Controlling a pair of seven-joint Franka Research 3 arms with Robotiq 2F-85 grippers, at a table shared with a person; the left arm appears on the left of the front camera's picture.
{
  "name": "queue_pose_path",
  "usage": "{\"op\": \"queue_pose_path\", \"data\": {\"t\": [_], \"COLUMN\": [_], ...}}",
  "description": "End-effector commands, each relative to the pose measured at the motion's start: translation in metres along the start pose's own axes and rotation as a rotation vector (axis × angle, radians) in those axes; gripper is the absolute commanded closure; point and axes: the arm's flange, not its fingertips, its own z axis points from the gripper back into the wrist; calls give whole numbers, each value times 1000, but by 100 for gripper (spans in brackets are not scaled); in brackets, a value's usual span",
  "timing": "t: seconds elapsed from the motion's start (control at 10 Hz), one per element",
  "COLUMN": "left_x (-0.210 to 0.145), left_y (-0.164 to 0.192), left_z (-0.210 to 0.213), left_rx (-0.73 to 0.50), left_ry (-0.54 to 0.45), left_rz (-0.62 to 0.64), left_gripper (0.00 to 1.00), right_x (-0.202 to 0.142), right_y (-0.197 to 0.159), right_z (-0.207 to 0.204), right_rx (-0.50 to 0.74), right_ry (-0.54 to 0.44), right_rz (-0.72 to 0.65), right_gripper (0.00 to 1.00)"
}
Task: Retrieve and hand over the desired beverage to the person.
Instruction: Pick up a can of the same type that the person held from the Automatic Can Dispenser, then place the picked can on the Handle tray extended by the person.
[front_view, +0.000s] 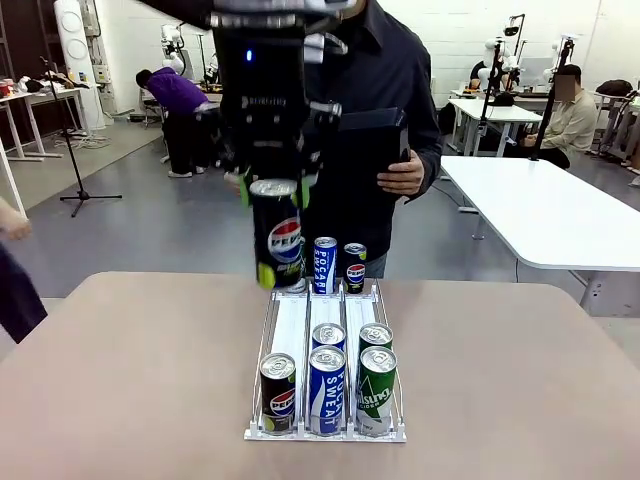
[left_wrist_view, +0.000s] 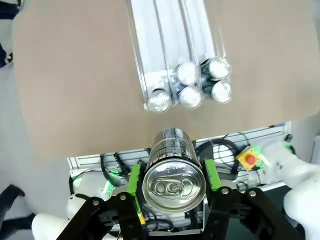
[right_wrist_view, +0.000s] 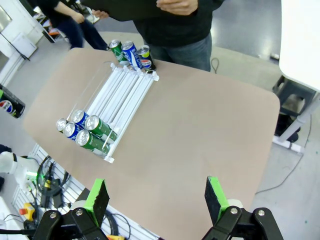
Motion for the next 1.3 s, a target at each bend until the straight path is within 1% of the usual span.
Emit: {"op": "queue_pose_path", "data": {"t": [0.0, 0.1, 0.2, 1.2], "left_x": [14, 16, 9, 9], "left_y": [-10, -10, -3, -3], "left_z": [17, 16, 11, 11], "left_rx": [-29, -32, -25, -25], "left_ry": [-24, -22, -11, -11], "left_rz": [-8, -7, -2, -2], "left_gripper": [100, 100, 100, 100], "right_x": [0, 0, 0, 0], "right_y": [0, 0, 0, 0], "right_z": [-1, -1, -1, -1], "right_rx": [32, 32, 32, 32], "right_ry": [-9, -9, -9, -9], "right_rz": [9, 9, 9, 9], "right_gripper": [0, 0, 0, 0]}}
